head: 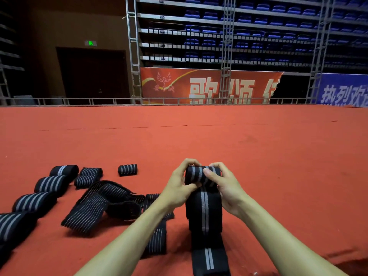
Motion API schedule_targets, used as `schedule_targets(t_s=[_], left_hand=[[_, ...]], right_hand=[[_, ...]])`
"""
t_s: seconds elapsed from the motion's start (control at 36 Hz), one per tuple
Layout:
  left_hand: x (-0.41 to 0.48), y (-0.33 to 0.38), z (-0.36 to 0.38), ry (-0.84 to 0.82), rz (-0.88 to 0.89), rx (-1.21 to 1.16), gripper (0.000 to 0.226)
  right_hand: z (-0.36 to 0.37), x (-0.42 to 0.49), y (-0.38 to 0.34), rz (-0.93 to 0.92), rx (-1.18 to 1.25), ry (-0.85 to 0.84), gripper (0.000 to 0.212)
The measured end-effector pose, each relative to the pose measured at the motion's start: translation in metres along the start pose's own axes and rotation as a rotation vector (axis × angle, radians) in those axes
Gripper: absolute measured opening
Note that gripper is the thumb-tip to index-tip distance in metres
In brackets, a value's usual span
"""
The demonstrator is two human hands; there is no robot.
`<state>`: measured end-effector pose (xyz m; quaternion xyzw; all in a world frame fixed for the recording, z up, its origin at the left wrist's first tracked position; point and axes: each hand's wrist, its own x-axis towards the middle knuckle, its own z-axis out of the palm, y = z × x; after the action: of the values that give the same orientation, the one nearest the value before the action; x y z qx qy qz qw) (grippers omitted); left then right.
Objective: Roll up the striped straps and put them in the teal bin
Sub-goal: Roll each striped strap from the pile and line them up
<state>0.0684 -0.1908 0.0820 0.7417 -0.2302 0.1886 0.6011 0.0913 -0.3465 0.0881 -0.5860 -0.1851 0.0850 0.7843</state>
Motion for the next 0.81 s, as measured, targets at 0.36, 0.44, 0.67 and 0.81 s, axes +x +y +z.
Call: schedule_targets(t_s=[0.36,0.44,0.67,0.81], left_hand=[[0.0,0.009,0.005,-0.008,-0.267,-0.382,0.013],[0.001,0.009,0.005,-0.019,-0.336,-0.291,0.018],[-0.003,0.009,0.003,-0.235,-0.41,-0.159,0.036],[-0.005,0.005,-0.005,-0.203,-0.387,-0.268,0.054]], right_hand=[[-0.008,-0.002,-0.007,-0.066,-0.037,-0.045,0.026],[-0.009,-0.002,-0.008,-0.094,-0.111,-0.061,0.029],[-0.007,-0.001,-0.008,-0.102,-0.2,-0.066,0.041],[-0.005,-0.002,-0.006,-0.097,-0.238,-0.114,0.041]])
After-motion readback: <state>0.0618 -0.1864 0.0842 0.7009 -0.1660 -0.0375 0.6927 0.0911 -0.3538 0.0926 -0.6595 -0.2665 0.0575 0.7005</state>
